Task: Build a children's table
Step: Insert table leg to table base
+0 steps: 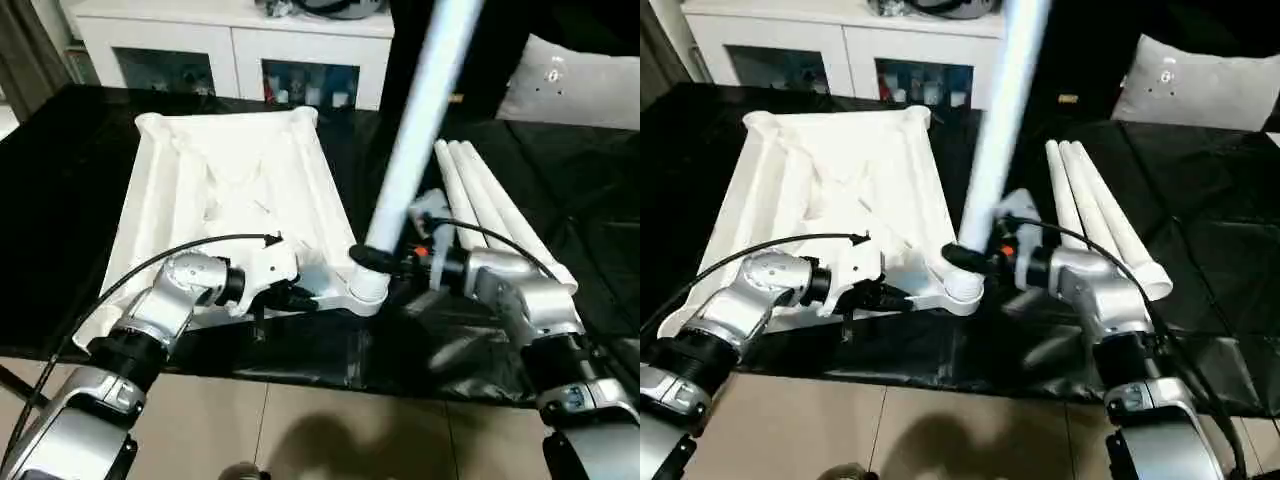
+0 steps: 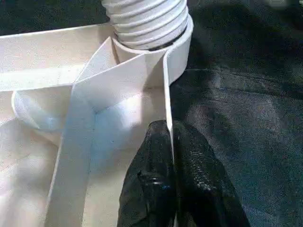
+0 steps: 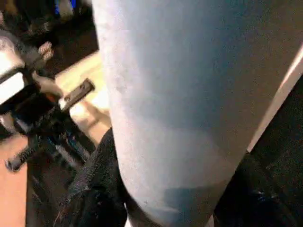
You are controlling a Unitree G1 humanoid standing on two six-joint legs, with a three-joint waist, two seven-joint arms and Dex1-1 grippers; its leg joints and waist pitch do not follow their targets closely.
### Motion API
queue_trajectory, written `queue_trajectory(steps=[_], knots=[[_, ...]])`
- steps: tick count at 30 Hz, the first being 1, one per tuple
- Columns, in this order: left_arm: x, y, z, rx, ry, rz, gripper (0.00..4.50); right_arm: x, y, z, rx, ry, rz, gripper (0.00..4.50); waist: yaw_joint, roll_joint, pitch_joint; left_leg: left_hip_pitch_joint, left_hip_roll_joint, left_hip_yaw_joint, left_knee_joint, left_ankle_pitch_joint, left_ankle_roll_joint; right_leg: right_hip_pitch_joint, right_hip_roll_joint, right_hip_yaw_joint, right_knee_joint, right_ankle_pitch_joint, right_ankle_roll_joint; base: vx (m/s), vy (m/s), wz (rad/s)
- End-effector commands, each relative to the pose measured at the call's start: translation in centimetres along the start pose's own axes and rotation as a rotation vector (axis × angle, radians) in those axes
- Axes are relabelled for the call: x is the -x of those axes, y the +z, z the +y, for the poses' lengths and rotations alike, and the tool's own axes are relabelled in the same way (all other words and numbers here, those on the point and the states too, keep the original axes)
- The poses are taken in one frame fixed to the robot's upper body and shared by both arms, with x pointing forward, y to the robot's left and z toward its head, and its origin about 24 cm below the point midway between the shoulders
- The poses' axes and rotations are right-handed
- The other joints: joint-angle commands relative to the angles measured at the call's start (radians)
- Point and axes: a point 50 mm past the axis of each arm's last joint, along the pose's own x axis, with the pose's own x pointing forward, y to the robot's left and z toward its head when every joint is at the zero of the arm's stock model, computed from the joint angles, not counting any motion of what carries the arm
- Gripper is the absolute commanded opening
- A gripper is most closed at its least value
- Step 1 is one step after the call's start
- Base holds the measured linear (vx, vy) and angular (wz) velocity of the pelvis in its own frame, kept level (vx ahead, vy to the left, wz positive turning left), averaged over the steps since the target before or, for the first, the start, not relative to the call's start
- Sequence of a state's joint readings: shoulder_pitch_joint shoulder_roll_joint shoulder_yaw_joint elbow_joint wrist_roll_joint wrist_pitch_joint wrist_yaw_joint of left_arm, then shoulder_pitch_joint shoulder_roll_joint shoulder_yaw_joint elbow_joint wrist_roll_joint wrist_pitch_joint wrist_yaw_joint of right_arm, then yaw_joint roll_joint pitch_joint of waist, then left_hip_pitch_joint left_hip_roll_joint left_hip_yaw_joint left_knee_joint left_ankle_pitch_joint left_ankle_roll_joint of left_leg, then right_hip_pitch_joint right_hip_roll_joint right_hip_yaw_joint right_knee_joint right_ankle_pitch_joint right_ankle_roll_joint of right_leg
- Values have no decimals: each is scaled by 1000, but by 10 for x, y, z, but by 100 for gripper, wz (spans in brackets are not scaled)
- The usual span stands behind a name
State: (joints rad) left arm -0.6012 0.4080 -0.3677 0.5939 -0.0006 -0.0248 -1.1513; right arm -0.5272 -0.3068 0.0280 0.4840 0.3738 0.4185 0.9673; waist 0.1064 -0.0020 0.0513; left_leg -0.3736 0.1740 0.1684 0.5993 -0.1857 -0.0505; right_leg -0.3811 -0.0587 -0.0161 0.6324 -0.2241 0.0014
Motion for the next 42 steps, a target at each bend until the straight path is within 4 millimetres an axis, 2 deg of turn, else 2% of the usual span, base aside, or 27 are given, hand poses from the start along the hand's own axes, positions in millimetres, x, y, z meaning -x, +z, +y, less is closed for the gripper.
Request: queue_trajectory(steps=[1, 2, 3, 5, 6, 8, 9, 10, 11, 12, 15, 16, 17, 18, 22, 27, 28, 33, 34, 36, 37, 39, 41, 42], knots=[[-6, -1, -4, -11, -28, 12, 0, 8, -36, -4, -113, -51, 85, 191, 0, 6, -66, 20, 54, -9, -71, -154, 7, 40, -78, 31, -62, 48, -286, 0, 0, 0], [-7, -1, -4, -2, -17, 4, 0, 11, -40, -3, -116, -52, 75, 191, 3, 17, -67, 20, 54, -11, -71, -155, 4, 39, -79, 30, -60, 46, -285, 0, 0, 0], [-7, -1, -3, 5, -8, -2, 0, 12, -43, -2, -110, -56, 64, 191, 2, 13, -66, 20, 54, -9, -71, -158, 4, 38, -78, 31, -64, 44, -282, 0, 0, 0], [-8, -2, -2, 17, 12, -14, 0, 16, -49, 0, -47, -81, 39, 191, 5, 23, -64, 21, 54, -12, -75, -199, -10, 36, -81, 32, -70, 5, -270, 0, 0, 0], [-8, -2, -2, 18, 13, -15, 0, 17, -50, 0, -25, -89, 37, 191, 4, 19, -65, 23, 54, -12, -76, -209, -13, 36, -81, 32, -73, -8, -266, 0, 0, 0], [-9, -2, -2, 20, 15, -16, 0, 18, -51, 0, 3, -106, 31, 191, 2, 18, -62, 22, 53, -13, -79, -232, -18, 38, -82, 33, -77, -62, -258, 0, 0, 0], [-9, -3, -3, 23, 11, -13, 0, 19, -53, 0, 53, -120, 40, 191, 2, 31, -62, 22, 53, -16, -80, -240, -22, 36, -82, 33, -77, -77, -255, 0, 0, 0], [-9, -4, -4, 23, 6, -10, 0, 20, -54, 0, 73, -121, 47, 191, -2, 26, -59, 23, 53, -15, -82, -265, -27, 33, -80, 33, -83, -108, -246, 0, 0, 0], [-9, -4, -4, 23, 3, -8, 0, 20, -54, 1, 87, -119, 53, 191, -3, 32, -58, 24, 52, -17, -84, -281, -30, 33, -80, 34, -84, -137, -240, 0, 0, 0], [-9, -5, -5, 22, -1, -4, 0, 20, -54, 1, 100, -112, 61, 190, -5, 32, -58, 25, 53, -17, -87, -296, -32, 32, -79, 35, -88, -156, -235, 0, 0, 0], [-9, -7, -6, 15, -18, 9, 0, 21, -56, 2, 138, -100, 103, 190, -6, 37, -60, 25, 53, -18, -87, -290, -29, 33, -79, 36, -87, -146, -234, 0, 0, 0], [-9, -7, -6, 12, -24, 13, 0, 21, -56, 3, 150, -95, 120, 190, -7, 36, -61, 24, 53, -17, -87, -271, -23, 34, -77, 35, -85, -110, -236, 0, 0, 0], [-8, -7, -7, -2, -40, 28, 0, 21, -59, 4, 189, -73, 170, 190, -7, 41, -61, 23, 53, -18, -86, -272, -23, 33, -77, 35, -84, -107, -237, 0, 0, 0], [-8, -8, -8, -13, -52, 38, 0, 20, -59, 4, 200, -61, 190, 190, -8, 39, -62, 23, 53, -18, -86, -271, -23, 34, -76, 34, -86, -103, -236, 0, 0, 0], [-4, -6, -7, -40, -91, 59, 0, 17, -57, 5, 212, -14, 244, 190, -13, 43, -62, 23, 52, -18, -89, -289, -22, 36, -76, 34, -88, -123, -235, 0, 0, 0], [0, -4, -2, -77, -114, 90, 0, 13, -57, 6, 216, 59, 338, 190, -19, 43, -65, 22, 51, -15, -85, -248, -9, 39, -72, 31, -82, -38, -257, 0, 0, 0], [1, -2, 1, -88, -116, 96, 0, 12, -58, 7, 209, 88, 362, 190, -18, 40, -65, 22, 52, -14, -84, -240, -5, 39, -74, 31, -80, -25, -261, 0, 0, 0], [4, 2, 8, -107, -113, 109, 0, 8, -59, 11, 207, 145, 408, 190, -15, 37, -63, 23, 55, -14, -88, -258, -4, 37, -76, 32, -85, -75, -257, 0, 0, 0], [6, 3, 11, -112, -109, 115, 0, 6, -60, 14, 195, 174, 419, 190, -16, 33, -63, 24, 56, -15, -89, -261, -7, 37, -78, 33, -85, -86, -256, 0, 0, 0], [8, 4, 14, -114, -100, 118, 0, 3, -60, 16, 185, 189, 421, 190, -16, 34, -62, 23, 56, -14, -90, -262, -8, 36, -79, 33, -87, -91, -255, 0, 0, 0], [8, 4, 15, -112, -95, 120, 0, 3, -60, 16, 183, 192, 423, 190, -18, 29, -62, 23, 56, -14, -90, -261, -7, 37, -78, 33, -87, -90, -254, 0, 0, 0], [9, 3, 17, -111, -88, 124, 0, 1, -60, 17, 184, 193, 428, 190, -16, 32, -63, 24, 56, -14, -89, -251, -7, 37, -80, 33, -86, -81, -256, 0, 0, 0], [12, 1, 17, -96, -84, 126, 0, 0, -61, 19, 187, 192, 433, 190, -17, 27, -63, 23, 57, -13, -90, -242, -4, 38, -80, 33, -86, -69, -258, 0, 0, 0], [12, 1, 17, -94, -84, 126, 0, 0, -61, 19, 188, 193, 434, 190, -17, 29, -63, 23, 57, -13, -90, -240, -2, 37, -80, 33, -85, -67, -258, 0, 0, 0]])
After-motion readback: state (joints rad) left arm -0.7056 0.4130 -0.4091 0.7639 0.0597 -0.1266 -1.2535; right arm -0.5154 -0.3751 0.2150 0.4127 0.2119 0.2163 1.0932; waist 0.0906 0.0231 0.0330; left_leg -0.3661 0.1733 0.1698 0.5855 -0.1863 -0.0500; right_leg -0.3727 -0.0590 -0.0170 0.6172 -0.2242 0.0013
